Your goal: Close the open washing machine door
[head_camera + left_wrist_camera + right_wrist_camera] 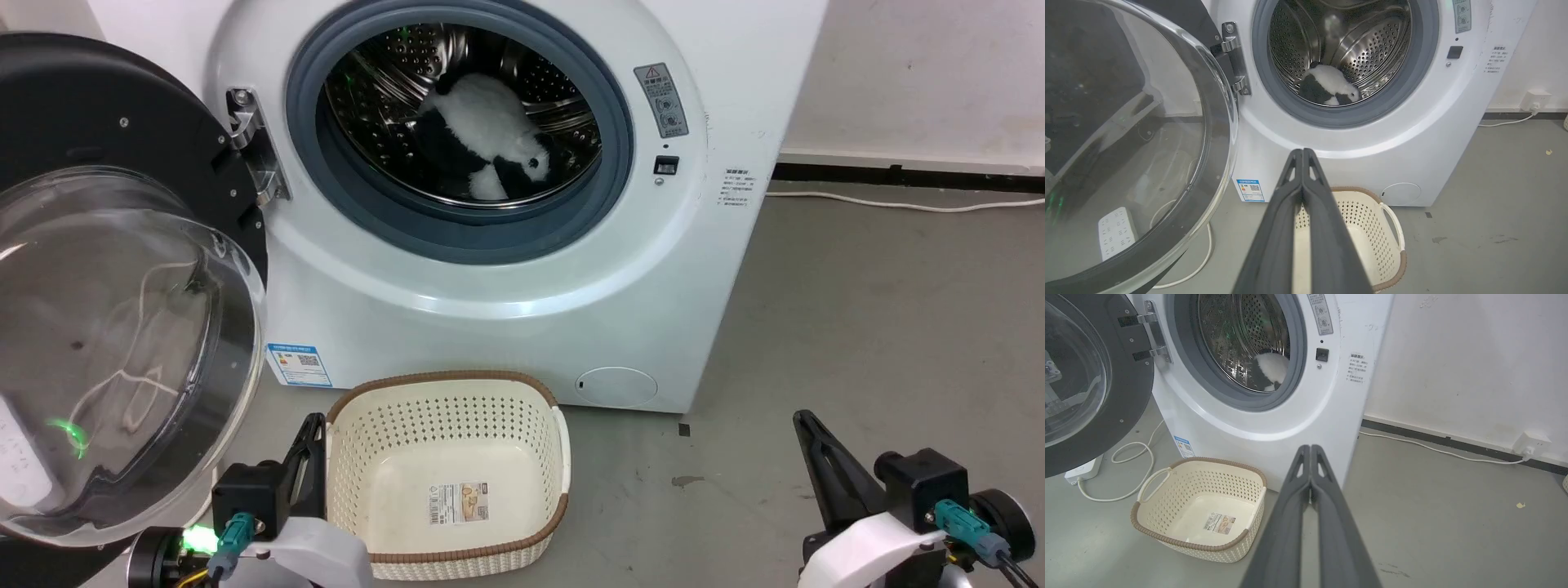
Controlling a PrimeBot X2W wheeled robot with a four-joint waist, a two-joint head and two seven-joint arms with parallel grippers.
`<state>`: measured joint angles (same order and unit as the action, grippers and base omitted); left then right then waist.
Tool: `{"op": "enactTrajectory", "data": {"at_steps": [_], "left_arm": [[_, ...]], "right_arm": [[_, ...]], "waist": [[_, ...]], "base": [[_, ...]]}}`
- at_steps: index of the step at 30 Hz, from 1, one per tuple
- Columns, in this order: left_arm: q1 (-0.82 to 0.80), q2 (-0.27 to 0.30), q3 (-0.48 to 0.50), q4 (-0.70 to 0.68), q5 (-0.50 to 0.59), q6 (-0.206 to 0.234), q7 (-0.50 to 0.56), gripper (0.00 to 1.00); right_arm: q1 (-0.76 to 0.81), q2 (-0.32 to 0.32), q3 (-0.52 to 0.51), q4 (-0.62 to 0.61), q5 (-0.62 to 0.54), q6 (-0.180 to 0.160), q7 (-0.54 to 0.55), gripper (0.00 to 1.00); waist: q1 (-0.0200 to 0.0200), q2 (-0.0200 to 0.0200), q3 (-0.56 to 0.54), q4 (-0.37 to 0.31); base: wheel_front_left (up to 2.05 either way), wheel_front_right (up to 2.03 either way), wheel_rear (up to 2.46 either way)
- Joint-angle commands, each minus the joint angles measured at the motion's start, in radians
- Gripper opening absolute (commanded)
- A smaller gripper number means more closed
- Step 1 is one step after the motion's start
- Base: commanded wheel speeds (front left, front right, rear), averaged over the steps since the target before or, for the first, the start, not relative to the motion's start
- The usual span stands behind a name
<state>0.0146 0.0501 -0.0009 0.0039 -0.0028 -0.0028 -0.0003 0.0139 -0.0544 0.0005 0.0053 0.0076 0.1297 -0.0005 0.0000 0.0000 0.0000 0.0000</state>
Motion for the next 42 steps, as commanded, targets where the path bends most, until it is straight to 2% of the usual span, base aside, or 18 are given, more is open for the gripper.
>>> {"op": "enactTrajectory", "data": {"at_steps": [1, 23, 24, 42], "left_arm": [[-0.015, 0.000, 0.001, -0.004, 0.003, 0.003, 0.000, 0.00], [-0.015, 0.000, 0.001, -0.004, 0.003, 0.003, 0.000, 0.00], [0.000, 0.000, 0.000, 0.000, 0.000, 0.000, 0.000, 1.00], [0.004, 0.001, -0.014, 0.005, -0.004, 0.006, -0.038, 1.00]], "right_arm": [[-0.014, 0.004, 0.000, -0.005, -0.008, 0.001, 0.000, 0.00], [-0.014, 0.004, 0.000, -0.005, -0.008, 0.001, 0.000, 0.00], [0.000, 0.000, 0.000, 0.000, 0.000, 0.000, 0.000, 1.00], [0.011, 0.001, -0.018, -0.001, 0.019, 0.000, -0.038, 1.00]], "waist": [[0.0000, 0.0000, 0.000, 0.000], [0.0000, 0.0000, 0.000, 0.000], [0.0000, 0.0000, 0.000, 0.000], [0.0000, 0.0000, -0.006, 0.032]], "base": [[0.00, 0.00, 0.00], [0.00, 0.00, 0.00], [0.00, 0.00, 0.00], [0.00, 0.00, 0.00]]}}
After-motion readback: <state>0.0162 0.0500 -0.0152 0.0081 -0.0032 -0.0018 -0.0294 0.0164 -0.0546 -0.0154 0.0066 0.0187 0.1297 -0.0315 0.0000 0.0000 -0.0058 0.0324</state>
